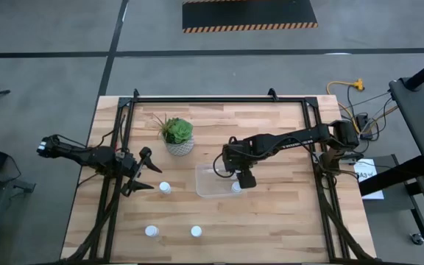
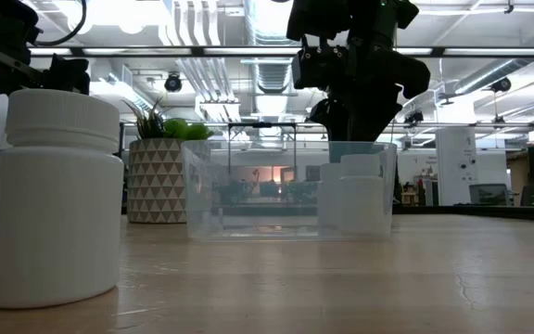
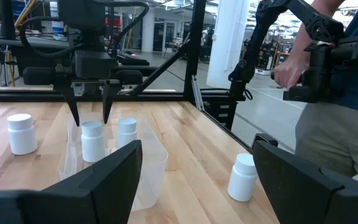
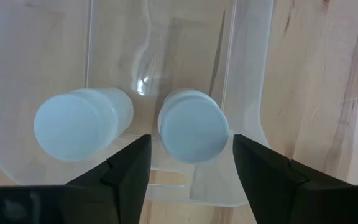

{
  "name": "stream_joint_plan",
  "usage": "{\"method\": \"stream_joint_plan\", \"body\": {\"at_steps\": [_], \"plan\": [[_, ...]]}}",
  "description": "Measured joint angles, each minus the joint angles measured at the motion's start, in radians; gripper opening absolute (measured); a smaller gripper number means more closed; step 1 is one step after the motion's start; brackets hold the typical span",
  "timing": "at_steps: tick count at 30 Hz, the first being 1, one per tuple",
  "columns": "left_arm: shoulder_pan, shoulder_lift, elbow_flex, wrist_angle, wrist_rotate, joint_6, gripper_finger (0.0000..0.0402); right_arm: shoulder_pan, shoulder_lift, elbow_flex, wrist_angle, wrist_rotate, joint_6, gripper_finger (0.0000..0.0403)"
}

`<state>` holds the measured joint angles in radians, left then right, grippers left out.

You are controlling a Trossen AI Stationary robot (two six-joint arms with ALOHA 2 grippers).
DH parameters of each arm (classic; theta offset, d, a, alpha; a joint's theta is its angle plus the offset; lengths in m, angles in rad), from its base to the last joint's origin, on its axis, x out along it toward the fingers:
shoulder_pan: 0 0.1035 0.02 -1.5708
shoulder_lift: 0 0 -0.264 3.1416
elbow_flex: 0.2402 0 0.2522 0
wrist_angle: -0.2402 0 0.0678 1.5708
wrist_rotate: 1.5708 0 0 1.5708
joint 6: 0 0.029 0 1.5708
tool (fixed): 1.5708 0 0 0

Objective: Pick and place pill bottles into a basket
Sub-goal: Put the white pill bottle into the transparent bin

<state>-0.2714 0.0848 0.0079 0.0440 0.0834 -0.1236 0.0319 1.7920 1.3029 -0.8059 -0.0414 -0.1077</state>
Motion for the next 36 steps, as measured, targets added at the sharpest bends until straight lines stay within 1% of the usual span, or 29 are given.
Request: {"method": "stream_joint_plan", "body": {"at_steps": [8,14,22,29,36], "plan": [[0.0,0.0,0.0,0.0,0.0,0.0,0.029,-0.002,-0.013,0.048,-0.054,0.0,0.003,0.0217],[0.0,0.0,0.0,0.0,0.0,0.0,0.029,-0.022,-0.054,0.076,-0.046,-0.017,0.004,0.0217],[0.0,0.0,0.0,0.0,0.0,0.0,0.029,-0.125,-0.147,0.077,-0.044,-0.072,0.046,0.0217],[0.0,0.0,0.0,0.0,0.0,0.0,0.029,-0.215,-0.171,0.077,-0.056,-0.102,0.018,0.0217],[0.0,0.0,0.0,0.0,0.0,0.0,0.029,-0.235,-0.171,0.076,-0.055,-0.128,0.003,0.0217]]}}
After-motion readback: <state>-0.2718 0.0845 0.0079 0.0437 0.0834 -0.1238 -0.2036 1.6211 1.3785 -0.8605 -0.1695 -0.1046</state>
